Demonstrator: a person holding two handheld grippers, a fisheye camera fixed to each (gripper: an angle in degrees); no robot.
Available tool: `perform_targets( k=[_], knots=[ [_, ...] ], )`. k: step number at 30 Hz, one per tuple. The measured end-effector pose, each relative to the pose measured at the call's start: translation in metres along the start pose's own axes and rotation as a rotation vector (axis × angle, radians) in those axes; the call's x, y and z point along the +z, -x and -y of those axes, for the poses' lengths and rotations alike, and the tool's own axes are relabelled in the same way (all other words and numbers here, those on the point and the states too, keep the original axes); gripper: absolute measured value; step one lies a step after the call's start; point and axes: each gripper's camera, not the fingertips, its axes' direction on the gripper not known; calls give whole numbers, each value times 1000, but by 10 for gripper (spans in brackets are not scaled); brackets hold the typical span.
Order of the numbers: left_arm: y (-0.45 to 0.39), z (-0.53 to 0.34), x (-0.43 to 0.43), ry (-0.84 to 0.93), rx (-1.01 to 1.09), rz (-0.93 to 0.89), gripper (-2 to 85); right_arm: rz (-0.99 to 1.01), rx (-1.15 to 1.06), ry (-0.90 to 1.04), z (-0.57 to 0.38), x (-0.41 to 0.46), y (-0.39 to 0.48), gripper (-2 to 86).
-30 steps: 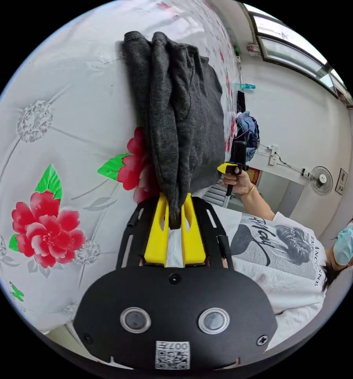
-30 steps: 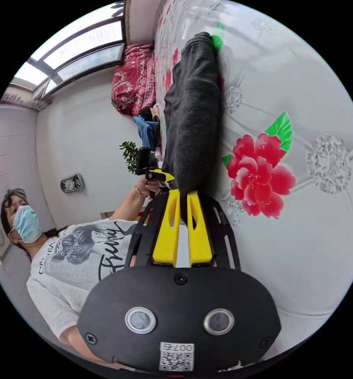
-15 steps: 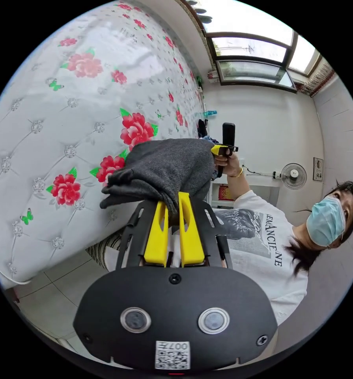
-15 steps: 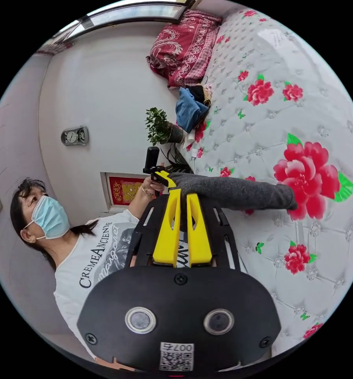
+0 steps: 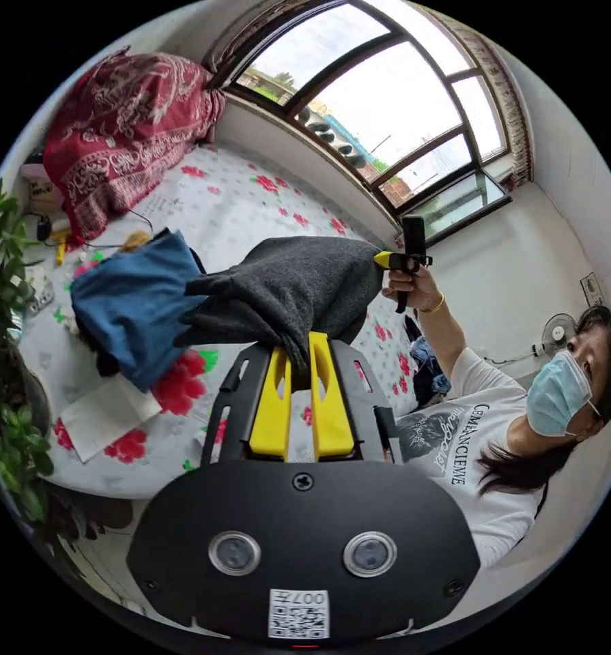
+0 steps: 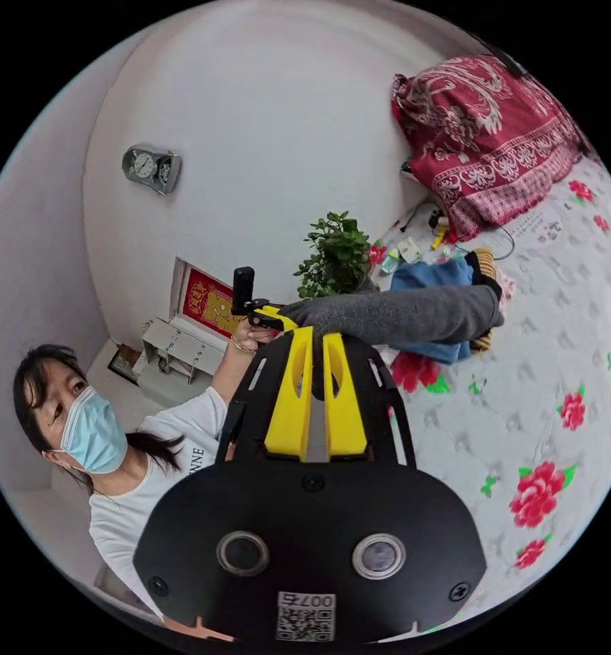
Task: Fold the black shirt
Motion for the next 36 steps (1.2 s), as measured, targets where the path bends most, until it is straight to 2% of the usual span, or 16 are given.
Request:
perform_targets(
  k=[4, 6, 10, 13, 15, 18, 21, 23, 25, 27, 29, 31, 33, 36],
  knots=[
    [62, -7, -29, -78, -41, 99, 29, 8, -20, 6, 67, 54, -51, -1],
    [108, -17, -8, -61, -123, 98, 33, 2, 49, 21, 76, 85, -95, 0],
    [214, -64, 81, 43, -303, 82, 42, 7, 332, 112, 50, 163, -220, 3],
    [222, -98, 103, -11, -291, 36, 44, 76, 346, 105, 19, 190, -256, 8],
    [211, -115, 102, -41, -264, 59, 48, 59, 279, 79, 4, 193, -255, 13],
    [175, -137, 92, -56, -210, 192, 54, -5, 194, 53, -23, 189, -241, 19],
    [124, -160, 74, -42, -184, 461, 52, -130, 106, -6, -61, 178, -209, 18],
    [79, -176, 61, -67, -174, 674, 44, -356, 43, -17, -105, 174, -171, 14],
    [45, -179, 64, -68, -132, 726, 39, -552, 12, -25, -144, 176, -140, 9],
    [12, -173, 81, -59, -48, 720, 32, -799, -42, -92, -189, 180, -100, 2],
    [-35, -162, 114, -57, 71, 696, 22, -1046, -215, -305, -262, 191, -42, -1],
    [-71, -154, 141, -75, 182, 677, 11, -1072, -218, -314, -301, 200, -23, -2],
    [-108, -145, 169, -89, 295, 628, -4, -1032, -130, -268, -328, 204, -18, -2],
    [-160, -133, 205, -88, 430, 474, -8, -810, -23, -164, -366, 210, -22, -2]
  ],
)
